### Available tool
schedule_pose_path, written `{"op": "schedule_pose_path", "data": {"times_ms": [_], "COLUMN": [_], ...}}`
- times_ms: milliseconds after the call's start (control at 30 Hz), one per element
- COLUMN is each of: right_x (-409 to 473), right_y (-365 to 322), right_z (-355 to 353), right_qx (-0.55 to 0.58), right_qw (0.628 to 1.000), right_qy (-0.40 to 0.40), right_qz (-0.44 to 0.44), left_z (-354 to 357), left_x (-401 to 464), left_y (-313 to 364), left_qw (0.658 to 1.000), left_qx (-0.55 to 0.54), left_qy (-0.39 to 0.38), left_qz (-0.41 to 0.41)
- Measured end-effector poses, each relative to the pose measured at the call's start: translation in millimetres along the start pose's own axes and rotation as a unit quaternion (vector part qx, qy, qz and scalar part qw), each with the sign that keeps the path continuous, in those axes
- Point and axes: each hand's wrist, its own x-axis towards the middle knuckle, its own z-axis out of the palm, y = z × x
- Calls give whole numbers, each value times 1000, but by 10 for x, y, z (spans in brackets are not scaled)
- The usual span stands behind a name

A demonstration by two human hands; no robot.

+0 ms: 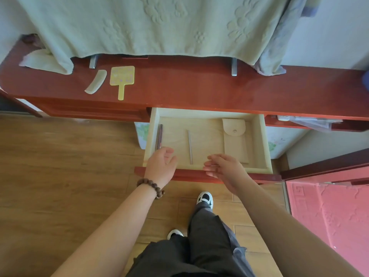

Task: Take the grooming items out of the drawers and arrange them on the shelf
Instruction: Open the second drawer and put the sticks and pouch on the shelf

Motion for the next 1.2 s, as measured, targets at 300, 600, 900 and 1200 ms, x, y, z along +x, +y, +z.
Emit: {"op": "schedule_pose_path", "data": {"times_ms": [300,600,900,1200], "right_x": [834,1252,1442,1469], "right_y": [-259,-209,-37,-33], "right_z": [192,505,797,923], "right_qx": [-317,-468,-573,-584], "right_qw": [948,884,814,800], "right_qy": [34,7,95,129], "right_qz": [-27,7,14,43], "left_z": [389,655,732,611], "left_x": [920,1214,1494,1616], "left_y": [-14,-196,-299,-308], "left_qw": [971,948,944,963], "left_qx": [236,270,295,221], "left_qy": [12,-23,53,9], "left_qz": [-31,-169,-134,-157]}}
